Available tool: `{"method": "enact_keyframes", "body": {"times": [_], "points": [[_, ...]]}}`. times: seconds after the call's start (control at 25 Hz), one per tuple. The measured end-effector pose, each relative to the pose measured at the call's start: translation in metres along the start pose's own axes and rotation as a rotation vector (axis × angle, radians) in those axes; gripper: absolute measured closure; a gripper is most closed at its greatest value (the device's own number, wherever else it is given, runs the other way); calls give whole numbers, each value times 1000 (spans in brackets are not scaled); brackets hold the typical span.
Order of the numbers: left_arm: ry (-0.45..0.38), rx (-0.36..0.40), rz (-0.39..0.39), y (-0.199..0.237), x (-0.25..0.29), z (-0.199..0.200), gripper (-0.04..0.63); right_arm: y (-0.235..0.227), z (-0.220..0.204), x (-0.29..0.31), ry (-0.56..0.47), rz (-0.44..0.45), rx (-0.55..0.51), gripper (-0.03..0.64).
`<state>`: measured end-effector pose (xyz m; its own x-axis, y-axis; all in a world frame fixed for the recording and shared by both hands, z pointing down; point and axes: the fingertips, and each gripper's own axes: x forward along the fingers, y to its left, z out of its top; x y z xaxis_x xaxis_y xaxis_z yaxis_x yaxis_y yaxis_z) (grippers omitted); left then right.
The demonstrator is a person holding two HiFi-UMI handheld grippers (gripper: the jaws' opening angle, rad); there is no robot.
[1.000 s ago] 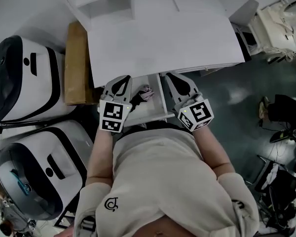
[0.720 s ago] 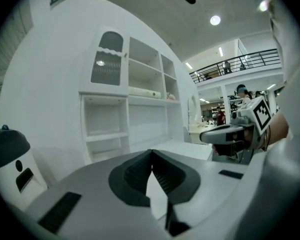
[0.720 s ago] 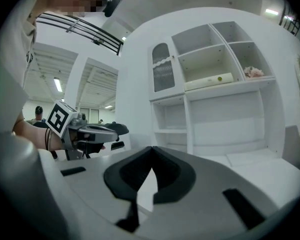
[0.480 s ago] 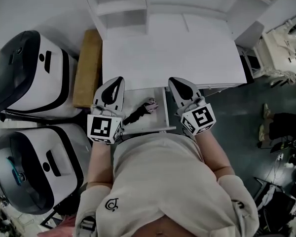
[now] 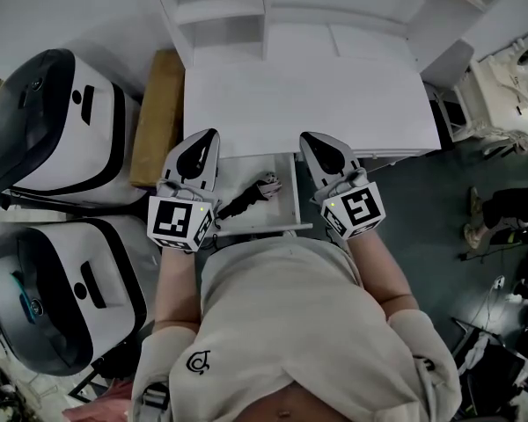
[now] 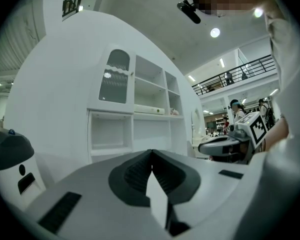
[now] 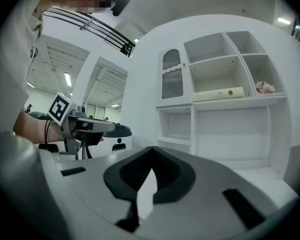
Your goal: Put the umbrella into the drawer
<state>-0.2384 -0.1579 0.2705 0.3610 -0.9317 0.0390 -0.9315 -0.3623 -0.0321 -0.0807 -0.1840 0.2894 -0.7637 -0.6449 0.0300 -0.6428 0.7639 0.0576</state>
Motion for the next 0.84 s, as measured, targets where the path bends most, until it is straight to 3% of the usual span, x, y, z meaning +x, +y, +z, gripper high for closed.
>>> {"method": "enact_keyframes", "body": {"times": [0.84], "points": [[9, -39, -19, -21, 7, 2, 583, -19, -1, -17, -7, -87, 29, 611]]}}
